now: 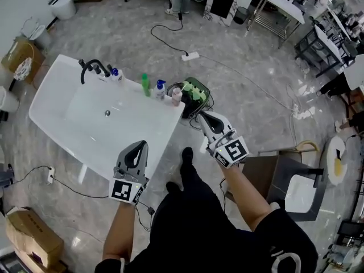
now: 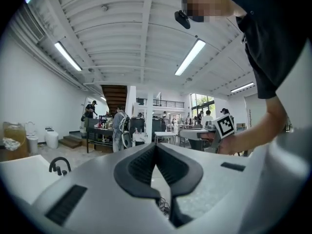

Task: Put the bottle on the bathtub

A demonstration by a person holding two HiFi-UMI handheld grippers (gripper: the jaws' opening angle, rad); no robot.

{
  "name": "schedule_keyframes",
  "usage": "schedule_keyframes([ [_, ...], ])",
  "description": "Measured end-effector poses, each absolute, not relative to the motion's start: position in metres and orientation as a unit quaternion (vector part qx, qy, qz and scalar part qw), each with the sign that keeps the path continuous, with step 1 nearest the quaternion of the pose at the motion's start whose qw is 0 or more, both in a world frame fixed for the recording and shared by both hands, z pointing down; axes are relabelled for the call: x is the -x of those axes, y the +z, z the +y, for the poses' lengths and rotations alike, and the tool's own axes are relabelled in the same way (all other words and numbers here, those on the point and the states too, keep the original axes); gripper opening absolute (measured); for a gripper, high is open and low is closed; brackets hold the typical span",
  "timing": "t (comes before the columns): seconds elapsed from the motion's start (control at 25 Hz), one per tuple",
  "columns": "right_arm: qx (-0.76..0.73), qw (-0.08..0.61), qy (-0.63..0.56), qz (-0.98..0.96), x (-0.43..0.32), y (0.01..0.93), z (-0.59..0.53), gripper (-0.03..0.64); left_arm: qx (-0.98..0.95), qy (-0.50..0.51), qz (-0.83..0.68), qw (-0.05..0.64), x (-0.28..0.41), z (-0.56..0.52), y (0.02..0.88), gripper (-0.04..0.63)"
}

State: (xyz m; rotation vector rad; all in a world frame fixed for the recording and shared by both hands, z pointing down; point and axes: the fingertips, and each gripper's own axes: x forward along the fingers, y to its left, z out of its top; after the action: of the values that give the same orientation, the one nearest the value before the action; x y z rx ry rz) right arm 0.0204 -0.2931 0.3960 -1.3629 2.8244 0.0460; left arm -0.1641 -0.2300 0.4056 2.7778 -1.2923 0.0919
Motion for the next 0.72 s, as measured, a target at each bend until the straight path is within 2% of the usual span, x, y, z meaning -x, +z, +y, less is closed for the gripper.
schedule_keyframes([
  [0.32,0.44,0.015,0.032,0.897,-0.02,0.337,-0.223,0.013,-0.905,0.009,-0.425,-0.009,0.155,-0.185,0.339,0.008],
  [0.72,0.473,0.034,0.02,0.88,-0.052,0.307,-0.173,0.012,-0.861,0.004,-0.508,0.001,0.176,-0.161,0.314,0.008],
])
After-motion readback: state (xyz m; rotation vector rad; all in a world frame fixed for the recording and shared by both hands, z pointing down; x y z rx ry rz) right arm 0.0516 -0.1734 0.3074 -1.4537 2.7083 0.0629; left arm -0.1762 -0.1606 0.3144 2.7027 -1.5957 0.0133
